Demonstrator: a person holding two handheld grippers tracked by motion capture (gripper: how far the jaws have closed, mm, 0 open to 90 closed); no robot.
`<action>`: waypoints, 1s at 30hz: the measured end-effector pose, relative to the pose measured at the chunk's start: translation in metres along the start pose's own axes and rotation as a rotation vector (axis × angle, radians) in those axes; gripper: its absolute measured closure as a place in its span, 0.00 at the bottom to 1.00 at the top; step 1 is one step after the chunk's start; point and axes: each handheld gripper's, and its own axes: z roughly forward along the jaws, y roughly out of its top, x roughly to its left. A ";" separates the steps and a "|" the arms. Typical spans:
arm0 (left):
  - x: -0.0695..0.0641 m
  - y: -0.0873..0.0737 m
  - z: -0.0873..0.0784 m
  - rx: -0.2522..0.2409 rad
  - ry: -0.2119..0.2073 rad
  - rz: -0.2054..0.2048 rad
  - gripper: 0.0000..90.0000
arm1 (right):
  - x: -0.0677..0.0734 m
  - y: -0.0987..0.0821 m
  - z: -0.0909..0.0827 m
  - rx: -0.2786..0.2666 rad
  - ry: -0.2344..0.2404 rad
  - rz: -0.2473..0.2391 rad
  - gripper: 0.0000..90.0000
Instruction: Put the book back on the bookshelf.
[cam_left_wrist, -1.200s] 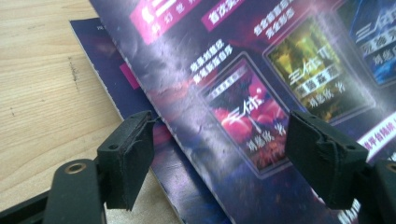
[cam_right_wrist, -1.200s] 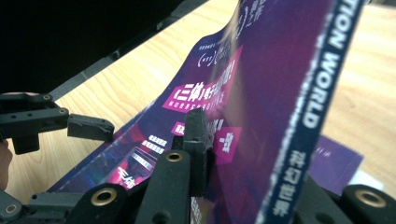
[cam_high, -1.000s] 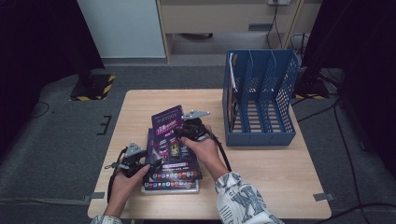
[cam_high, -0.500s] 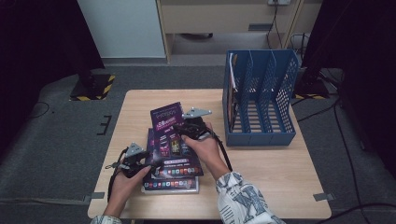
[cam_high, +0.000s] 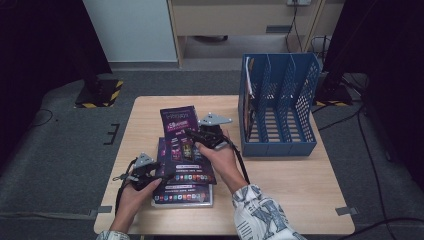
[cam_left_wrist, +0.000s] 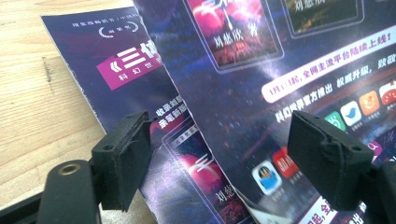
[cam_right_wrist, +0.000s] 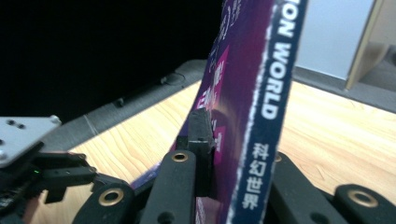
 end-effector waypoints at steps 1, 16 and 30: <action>0.000 0.000 0.000 -0.001 -0.001 -0.001 0.24 | 0.001 0.001 -0.001 -0.013 0.010 -0.003 0.92; -0.003 0.001 0.002 0.004 -0.035 0.007 0.45 | 0.004 0.002 -0.003 -0.050 0.051 -0.013 0.93; 0.004 0.004 -0.005 -0.001 -0.029 -0.028 0.70 | 0.004 -0.001 -0.004 -0.054 0.072 -0.008 0.93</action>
